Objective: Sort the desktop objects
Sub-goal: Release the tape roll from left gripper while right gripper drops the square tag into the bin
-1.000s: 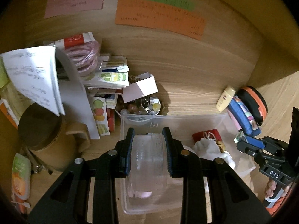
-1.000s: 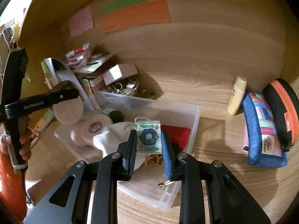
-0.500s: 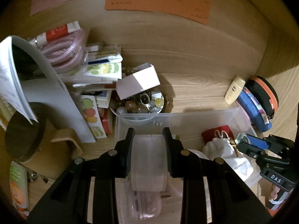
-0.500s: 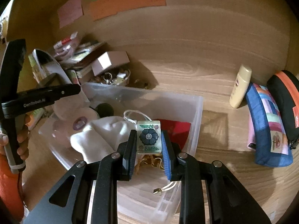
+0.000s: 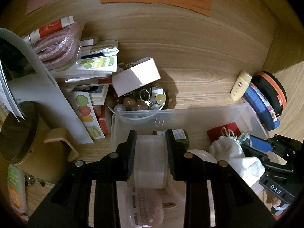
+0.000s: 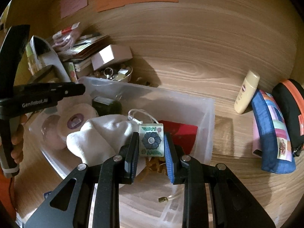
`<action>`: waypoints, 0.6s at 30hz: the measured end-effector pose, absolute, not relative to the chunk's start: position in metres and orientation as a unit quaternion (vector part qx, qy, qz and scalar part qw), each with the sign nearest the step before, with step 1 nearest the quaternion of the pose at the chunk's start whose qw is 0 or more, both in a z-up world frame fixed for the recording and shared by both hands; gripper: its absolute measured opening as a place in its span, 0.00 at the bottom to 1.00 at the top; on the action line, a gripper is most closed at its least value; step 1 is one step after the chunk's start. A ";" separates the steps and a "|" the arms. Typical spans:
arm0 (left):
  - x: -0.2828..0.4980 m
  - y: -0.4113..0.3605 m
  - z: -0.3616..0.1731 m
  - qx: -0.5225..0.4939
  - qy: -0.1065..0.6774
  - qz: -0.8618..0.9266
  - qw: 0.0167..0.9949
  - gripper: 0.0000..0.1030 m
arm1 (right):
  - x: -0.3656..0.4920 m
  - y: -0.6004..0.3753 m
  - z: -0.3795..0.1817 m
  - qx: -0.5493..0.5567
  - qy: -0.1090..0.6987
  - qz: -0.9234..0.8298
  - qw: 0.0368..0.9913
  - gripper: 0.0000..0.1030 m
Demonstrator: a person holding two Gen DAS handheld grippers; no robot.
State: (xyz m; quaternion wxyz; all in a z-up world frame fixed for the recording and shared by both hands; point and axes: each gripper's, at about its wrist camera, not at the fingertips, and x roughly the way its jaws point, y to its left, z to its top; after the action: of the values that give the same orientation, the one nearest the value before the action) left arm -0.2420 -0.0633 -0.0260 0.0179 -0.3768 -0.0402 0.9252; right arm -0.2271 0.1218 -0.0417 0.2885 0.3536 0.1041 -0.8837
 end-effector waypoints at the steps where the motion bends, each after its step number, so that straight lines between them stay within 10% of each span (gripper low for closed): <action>1: -0.241 -0.063 -0.026 -0.376 -0.038 0.926 0.017 0.28 | -0.226 0.121 -0.042 0.352 0.108 -0.884 0.288 0.23; 18: -0.227 -0.050 -0.011 -0.352 -0.013 0.936 0.015 0.52 | -0.214 0.128 -0.023 0.302 0.109 -0.906 0.275 0.61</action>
State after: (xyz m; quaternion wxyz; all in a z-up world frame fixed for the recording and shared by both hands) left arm -0.2269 -0.0499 -0.0107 0.0146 -0.3519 -0.0133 0.9358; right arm -0.2141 0.1279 -0.0233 0.2755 0.3024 0.1089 -0.9060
